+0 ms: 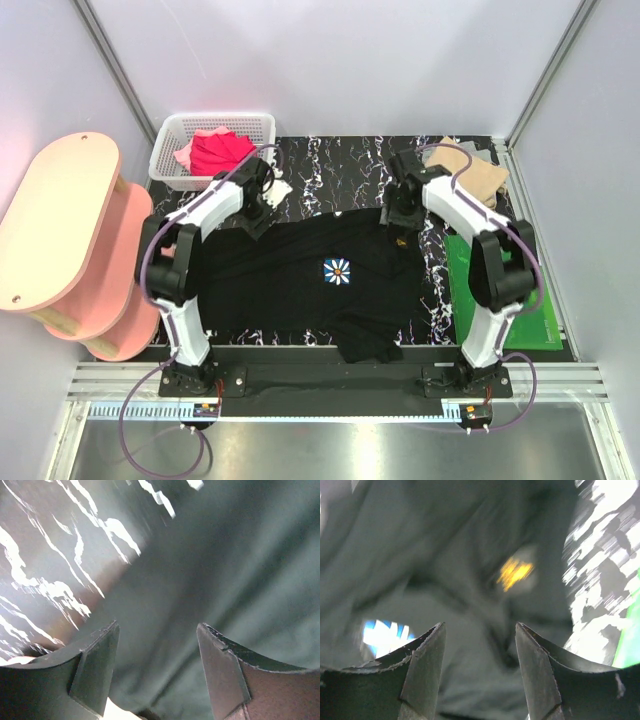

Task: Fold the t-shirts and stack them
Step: Fold the flattened tshirt in 1/3 of the way

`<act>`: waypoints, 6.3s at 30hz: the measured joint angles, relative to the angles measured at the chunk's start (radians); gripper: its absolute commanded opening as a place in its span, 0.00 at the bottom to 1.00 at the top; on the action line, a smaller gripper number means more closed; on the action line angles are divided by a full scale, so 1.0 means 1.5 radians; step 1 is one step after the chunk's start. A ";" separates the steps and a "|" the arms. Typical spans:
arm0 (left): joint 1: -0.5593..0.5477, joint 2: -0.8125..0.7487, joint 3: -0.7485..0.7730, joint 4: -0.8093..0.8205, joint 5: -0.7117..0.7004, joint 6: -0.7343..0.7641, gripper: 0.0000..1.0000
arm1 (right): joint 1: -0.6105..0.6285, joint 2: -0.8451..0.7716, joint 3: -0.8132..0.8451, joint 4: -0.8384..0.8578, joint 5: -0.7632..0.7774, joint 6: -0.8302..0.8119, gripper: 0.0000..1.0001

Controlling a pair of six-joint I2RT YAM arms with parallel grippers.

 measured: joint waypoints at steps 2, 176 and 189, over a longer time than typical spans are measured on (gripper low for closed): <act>-0.002 0.034 0.035 0.009 -0.008 0.000 0.67 | 0.049 -0.058 -0.048 0.006 -0.010 0.003 0.65; 0.084 -0.083 -0.139 0.122 -0.064 0.028 0.61 | 0.083 0.074 0.006 0.043 -0.038 0.086 0.92; 0.124 -0.023 -0.150 0.117 -0.029 0.025 0.62 | 0.070 0.108 -0.010 0.065 -0.032 0.111 0.92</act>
